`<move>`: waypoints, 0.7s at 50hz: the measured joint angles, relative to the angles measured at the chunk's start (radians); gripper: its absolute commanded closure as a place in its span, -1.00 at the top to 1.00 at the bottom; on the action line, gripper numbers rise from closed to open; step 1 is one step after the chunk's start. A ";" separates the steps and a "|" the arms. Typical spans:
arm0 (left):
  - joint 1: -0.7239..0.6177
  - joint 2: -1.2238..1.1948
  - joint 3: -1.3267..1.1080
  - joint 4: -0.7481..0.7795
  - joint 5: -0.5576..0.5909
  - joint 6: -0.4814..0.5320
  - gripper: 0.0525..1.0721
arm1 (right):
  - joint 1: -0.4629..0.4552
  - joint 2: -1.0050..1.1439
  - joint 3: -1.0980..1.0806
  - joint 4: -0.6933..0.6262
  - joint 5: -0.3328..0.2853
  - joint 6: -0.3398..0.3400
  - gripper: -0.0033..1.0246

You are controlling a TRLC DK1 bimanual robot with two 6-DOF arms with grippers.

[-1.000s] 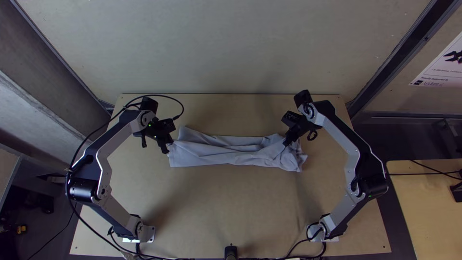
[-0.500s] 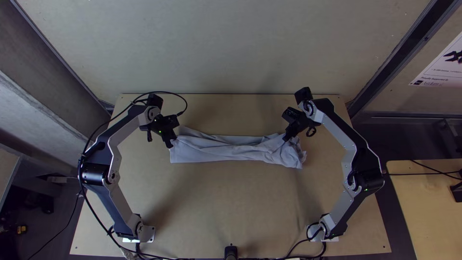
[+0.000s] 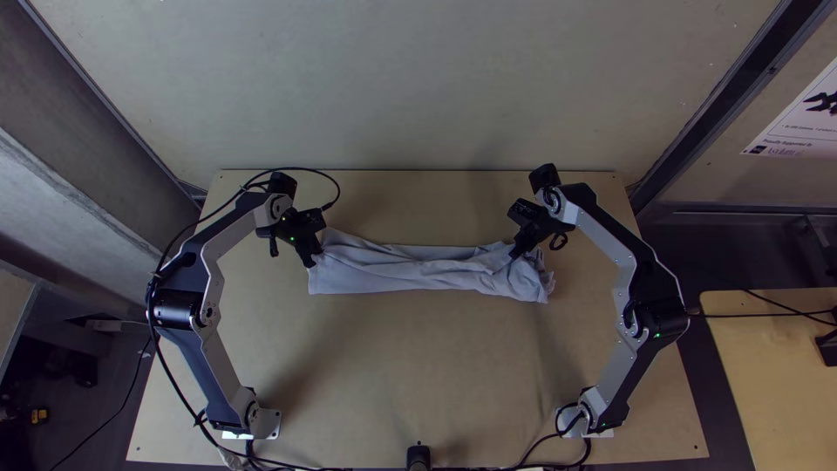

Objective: Fold the t-shirt

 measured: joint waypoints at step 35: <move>0.053 -0.079 0.004 -0.032 0.027 -0.140 0.92 | -0.013 -0.136 0.000 0.003 0.008 0.047 0.78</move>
